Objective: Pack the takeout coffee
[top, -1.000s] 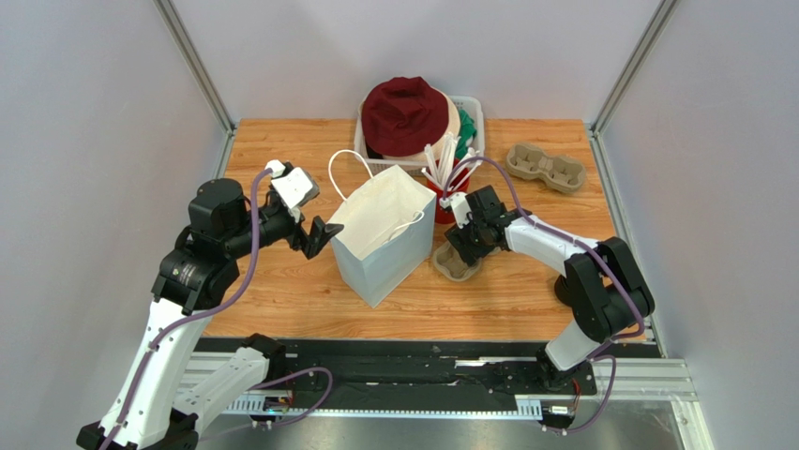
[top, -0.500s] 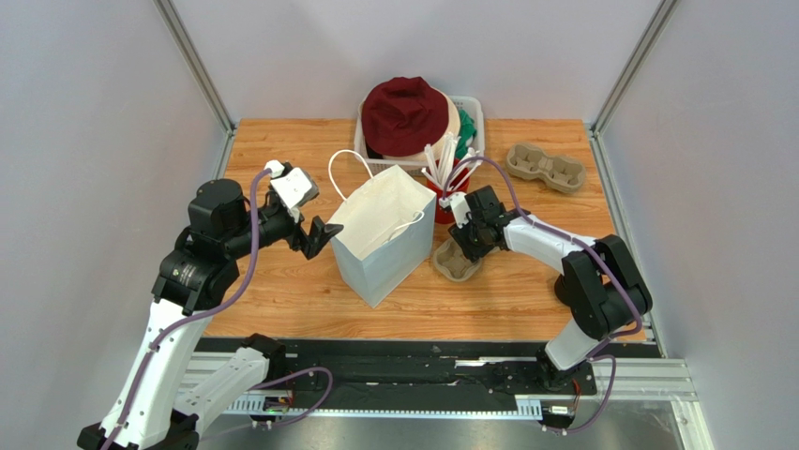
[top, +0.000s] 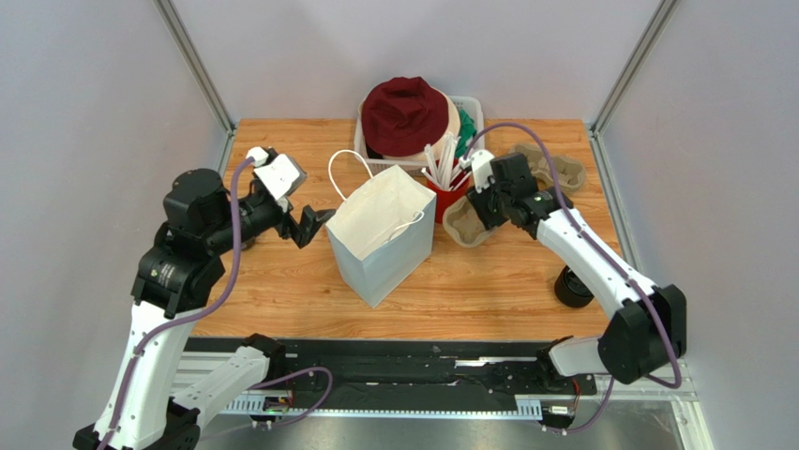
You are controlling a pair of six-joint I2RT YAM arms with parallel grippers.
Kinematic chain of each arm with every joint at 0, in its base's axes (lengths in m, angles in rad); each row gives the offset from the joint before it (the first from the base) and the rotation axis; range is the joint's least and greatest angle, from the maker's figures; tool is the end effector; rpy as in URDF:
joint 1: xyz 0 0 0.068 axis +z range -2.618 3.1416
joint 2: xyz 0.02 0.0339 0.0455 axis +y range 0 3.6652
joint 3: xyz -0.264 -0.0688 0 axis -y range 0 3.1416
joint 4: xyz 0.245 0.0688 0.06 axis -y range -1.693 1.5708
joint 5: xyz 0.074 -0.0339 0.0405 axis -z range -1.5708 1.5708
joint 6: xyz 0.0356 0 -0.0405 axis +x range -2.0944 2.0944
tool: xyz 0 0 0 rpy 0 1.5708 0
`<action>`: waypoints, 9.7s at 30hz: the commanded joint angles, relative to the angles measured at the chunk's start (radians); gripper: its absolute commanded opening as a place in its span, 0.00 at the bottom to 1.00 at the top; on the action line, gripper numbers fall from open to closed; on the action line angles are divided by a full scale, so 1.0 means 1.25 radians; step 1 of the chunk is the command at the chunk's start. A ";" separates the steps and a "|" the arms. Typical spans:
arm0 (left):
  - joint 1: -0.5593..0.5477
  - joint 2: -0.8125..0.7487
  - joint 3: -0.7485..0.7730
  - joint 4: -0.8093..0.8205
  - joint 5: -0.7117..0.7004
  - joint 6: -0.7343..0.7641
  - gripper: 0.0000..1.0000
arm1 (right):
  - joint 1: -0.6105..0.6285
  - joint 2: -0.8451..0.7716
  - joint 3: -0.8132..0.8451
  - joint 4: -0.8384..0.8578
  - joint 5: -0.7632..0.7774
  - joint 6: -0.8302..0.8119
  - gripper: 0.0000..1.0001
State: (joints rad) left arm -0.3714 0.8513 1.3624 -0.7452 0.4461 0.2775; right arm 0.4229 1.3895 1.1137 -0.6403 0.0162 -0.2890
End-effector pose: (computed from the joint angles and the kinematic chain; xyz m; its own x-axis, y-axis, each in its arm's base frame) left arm 0.1189 -0.0628 0.4596 -0.0111 0.2695 -0.9629 0.7502 0.6389 0.1702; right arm 0.2658 0.1190 0.2773 -0.5790 -0.5731 -0.5800 -0.5909 0.7851 -0.1859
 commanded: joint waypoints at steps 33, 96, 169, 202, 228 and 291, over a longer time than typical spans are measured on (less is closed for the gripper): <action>0.045 0.059 -0.085 0.261 -0.306 -0.017 0.99 | 0.218 0.219 0.734 -0.116 -0.423 0.296 0.43; 0.086 0.298 -0.117 0.453 0.015 -0.049 0.78 | 0.304 0.235 0.509 -0.099 -0.147 0.293 0.43; 0.080 0.167 -0.171 0.348 0.021 -0.237 0.00 | 0.326 0.239 0.504 -0.123 0.041 0.245 0.43; 0.068 0.188 -0.150 0.365 -0.069 -0.250 0.00 | 0.361 0.404 0.682 -0.373 0.105 0.164 0.44; 0.053 0.204 -0.178 0.379 -0.141 -0.254 0.01 | 0.361 0.479 0.726 -0.427 0.068 0.158 0.45; 0.044 0.221 -0.151 0.357 -0.121 -0.244 0.03 | 0.365 0.024 0.671 -0.395 -0.042 -0.084 0.85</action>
State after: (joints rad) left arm -0.3073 1.1183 1.1313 -0.2970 0.2718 -0.0242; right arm 0.8749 1.4445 2.0636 -1.1740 -0.0051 -0.3218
